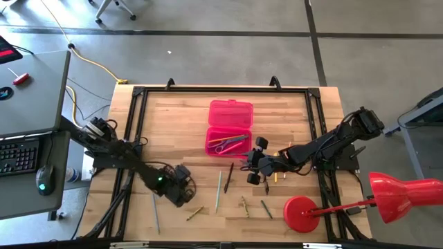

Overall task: Pick & place school supplies into a supply box
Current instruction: Put the left dark green crayon into the pink supply box

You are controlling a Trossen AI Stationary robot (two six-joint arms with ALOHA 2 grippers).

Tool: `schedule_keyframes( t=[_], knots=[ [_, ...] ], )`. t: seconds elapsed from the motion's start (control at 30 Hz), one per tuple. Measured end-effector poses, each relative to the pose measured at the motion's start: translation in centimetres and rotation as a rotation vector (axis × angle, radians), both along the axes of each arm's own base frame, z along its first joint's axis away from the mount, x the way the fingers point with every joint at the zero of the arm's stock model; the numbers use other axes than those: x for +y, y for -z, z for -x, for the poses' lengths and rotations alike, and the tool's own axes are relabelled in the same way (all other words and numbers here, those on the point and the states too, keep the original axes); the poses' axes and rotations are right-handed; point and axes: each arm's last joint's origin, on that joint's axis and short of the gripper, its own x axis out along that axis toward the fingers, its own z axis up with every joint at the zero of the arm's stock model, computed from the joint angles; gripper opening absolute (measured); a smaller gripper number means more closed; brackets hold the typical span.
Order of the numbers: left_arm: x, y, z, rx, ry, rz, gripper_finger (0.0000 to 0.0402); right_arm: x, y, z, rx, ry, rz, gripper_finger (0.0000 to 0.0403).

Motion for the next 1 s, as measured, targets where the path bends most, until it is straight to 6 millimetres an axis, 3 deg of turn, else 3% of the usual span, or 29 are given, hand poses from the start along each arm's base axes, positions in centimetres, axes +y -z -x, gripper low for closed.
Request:
schedule_keyframes(
  t=[0.2, 0.5, 0.63, 0.8, 1.0],
  knots=[
    [3.0, -1.9, -3.5, -0.052, 0.018, -0.131, 0.0041, 0.0, 0.0, 0.0, -0.004, 0.000, -0.001, 0.0098],
    [11.9, -7.7, -10.2, -0.091, 0.203, -0.309, 0.0043, 0.2, 0.1, 0.1, 0.015, -0.018, -0.039, 0.0098],
    [15.8, -9.7, -11.8, -0.171, 0.341, -0.319, 0.0044, 1.1, 0.6, 0.6, 0.082, -0.119, -0.084, 0.0098],
    [18.7, -8.5, -12.5, -0.172, 0.412, -0.232, 0.0044, 2.3, 0.8, 1.2, 0.110, -0.165, -0.071, 0.0098],
    [19.7, -5.1, -13.6, -0.108, 0.406, -0.193, 0.0044, 3.1, 0.8, 1.6, 0.113, -0.193, -0.071, 0.0098]
  ],
)
